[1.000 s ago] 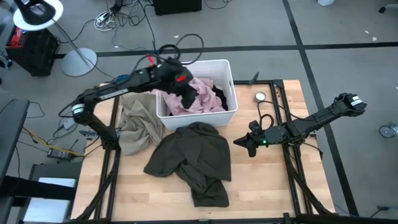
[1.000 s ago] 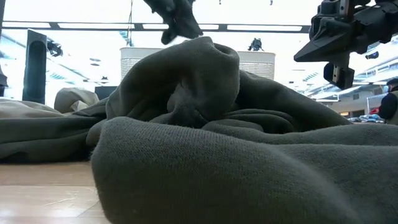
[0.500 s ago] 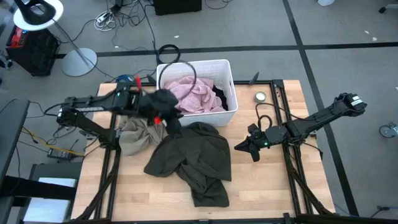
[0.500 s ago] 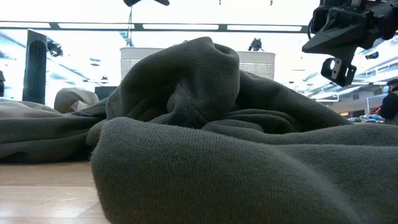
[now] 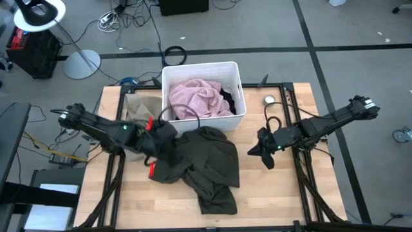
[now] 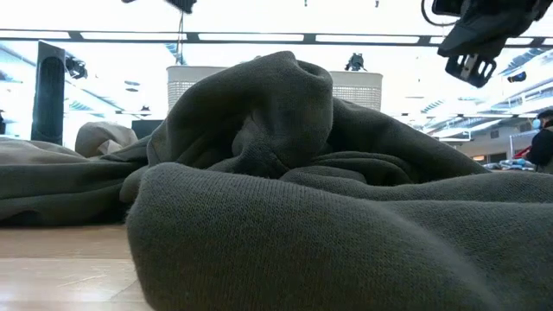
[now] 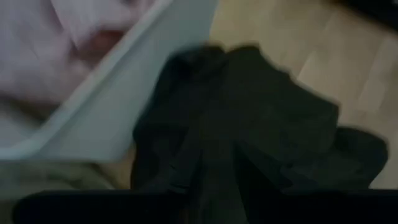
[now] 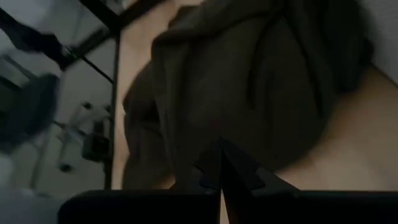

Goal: Sort clothes
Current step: Put the black sweatshirt into the white laundry bin

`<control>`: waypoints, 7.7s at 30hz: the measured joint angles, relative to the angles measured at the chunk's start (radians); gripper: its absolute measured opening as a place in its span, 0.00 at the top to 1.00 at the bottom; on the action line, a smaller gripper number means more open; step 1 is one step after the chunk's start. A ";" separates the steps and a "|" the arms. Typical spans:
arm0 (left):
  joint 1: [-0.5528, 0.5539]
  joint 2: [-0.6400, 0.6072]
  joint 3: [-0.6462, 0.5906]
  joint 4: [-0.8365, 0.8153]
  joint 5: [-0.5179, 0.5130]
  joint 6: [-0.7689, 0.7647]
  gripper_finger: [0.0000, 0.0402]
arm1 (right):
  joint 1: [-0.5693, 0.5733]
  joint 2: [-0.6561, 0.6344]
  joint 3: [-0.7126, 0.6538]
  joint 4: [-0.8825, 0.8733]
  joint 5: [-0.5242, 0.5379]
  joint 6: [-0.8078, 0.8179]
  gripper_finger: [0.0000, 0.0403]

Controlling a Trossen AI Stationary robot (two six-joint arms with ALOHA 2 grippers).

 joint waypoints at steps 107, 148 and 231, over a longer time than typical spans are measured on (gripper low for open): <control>0.263 0.243 0.421 0.422 -0.084 0.936 1.00 | -0.260 0.372 0.687 0.179 0.005 -0.733 1.00; 0.864 0.254 -0.024 0.382 0.486 1.006 1.00 | -0.819 0.937 0.920 -0.123 -0.311 -0.586 1.00; 1.011 -0.066 -0.026 0.307 0.813 0.954 1.00 | -0.811 0.610 1.023 -0.642 -0.251 -0.576 1.00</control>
